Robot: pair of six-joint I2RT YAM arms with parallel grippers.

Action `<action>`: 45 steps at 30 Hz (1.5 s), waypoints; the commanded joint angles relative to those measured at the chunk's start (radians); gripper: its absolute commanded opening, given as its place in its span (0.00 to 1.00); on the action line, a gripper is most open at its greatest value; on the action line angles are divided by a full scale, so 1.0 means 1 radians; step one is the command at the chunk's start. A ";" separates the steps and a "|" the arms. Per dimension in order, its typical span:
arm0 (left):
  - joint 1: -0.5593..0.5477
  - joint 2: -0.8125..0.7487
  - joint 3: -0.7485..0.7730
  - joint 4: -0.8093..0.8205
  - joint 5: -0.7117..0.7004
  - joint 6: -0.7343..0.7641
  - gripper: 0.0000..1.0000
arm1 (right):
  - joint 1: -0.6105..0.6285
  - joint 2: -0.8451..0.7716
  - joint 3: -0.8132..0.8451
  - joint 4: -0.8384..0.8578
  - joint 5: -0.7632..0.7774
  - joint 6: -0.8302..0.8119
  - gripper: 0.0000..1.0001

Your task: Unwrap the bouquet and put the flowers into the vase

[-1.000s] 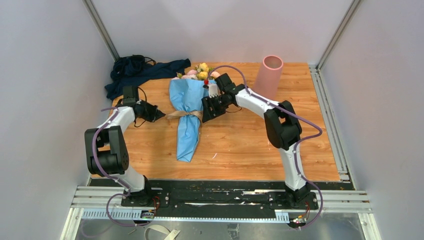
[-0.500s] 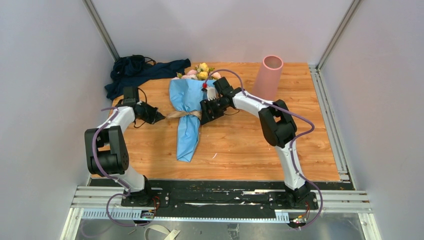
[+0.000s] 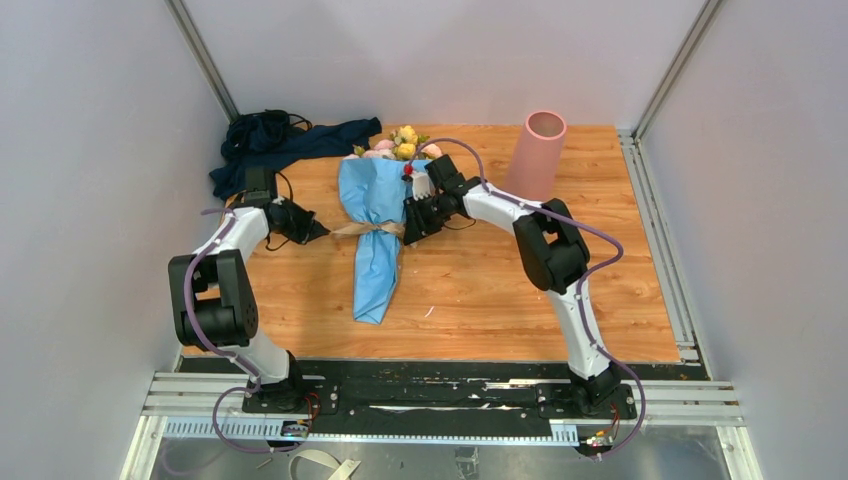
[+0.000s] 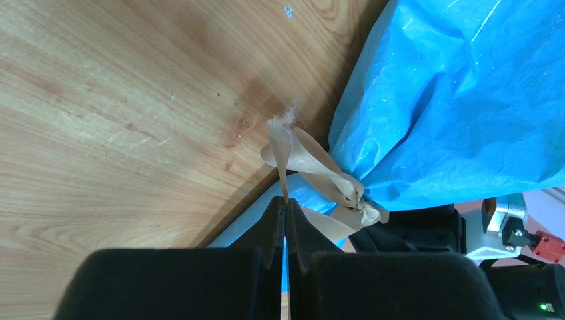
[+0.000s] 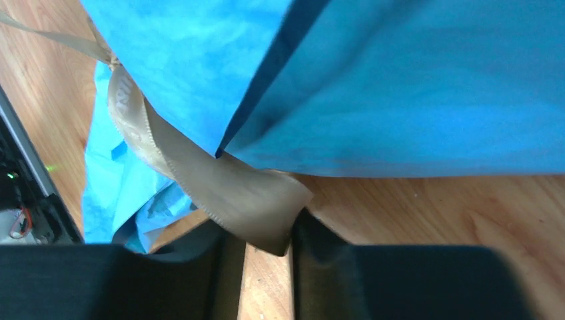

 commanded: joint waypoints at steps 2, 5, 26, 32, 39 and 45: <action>0.006 0.018 0.011 -0.020 0.021 0.020 0.00 | 0.015 0.009 -0.024 0.000 0.003 0.010 0.10; 0.006 0.026 0.006 -0.002 0.027 0.009 0.00 | 0.014 -0.019 -0.045 -0.017 0.003 0.011 0.00; 0.040 0.181 0.150 0.080 0.084 -0.022 0.00 | -0.069 -0.289 -0.126 -0.151 0.006 0.069 0.00; 0.078 0.204 0.169 0.094 0.092 -0.036 0.00 | -0.091 -0.275 -0.097 -0.159 -0.014 0.090 0.00; 0.093 0.220 0.192 0.106 0.097 -0.042 0.00 | -0.145 -0.304 -0.160 -0.177 -0.004 0.063 0.00; 0.095 0.205 0.220 0.079 0.081 -0.023 0.00 | -0.192 -0.375 -0.155 -0.204 0.019 0.058 0.00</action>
